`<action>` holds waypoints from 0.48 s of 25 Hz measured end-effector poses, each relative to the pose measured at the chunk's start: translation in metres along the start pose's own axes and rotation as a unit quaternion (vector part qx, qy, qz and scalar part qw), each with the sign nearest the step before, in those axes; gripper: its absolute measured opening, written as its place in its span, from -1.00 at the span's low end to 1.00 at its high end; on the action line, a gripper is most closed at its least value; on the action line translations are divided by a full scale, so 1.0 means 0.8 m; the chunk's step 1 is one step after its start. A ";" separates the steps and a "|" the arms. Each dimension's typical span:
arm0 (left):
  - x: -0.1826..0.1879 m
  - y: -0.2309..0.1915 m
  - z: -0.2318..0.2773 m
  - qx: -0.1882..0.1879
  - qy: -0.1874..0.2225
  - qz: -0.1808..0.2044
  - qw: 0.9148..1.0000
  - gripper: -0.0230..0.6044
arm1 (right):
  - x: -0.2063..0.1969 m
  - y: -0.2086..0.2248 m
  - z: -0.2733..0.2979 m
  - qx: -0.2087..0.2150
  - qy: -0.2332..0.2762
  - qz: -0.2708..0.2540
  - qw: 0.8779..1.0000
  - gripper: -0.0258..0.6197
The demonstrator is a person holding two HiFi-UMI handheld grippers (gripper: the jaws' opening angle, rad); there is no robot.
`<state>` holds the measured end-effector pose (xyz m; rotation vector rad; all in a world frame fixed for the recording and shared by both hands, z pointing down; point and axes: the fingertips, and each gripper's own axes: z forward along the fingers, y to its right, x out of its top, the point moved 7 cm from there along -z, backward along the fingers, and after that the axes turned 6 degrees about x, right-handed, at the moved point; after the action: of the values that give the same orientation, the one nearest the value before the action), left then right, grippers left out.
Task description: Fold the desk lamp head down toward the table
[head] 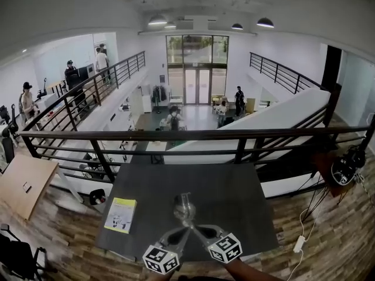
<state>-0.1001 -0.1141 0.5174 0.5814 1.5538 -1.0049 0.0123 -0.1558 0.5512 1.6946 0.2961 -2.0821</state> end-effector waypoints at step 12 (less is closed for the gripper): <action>-0.054 0.151 -0.009 0.036 0.008 0.007 0.999 -0.92 | -0.034 -0.022 -0.154 0.034 0.024 0.021 0.999 -0.91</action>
<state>0.0041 -0.0389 0.5246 0.6504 1.5313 -1.0507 0.1160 -0.0819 0.5478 1.7771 0.2049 -2.0453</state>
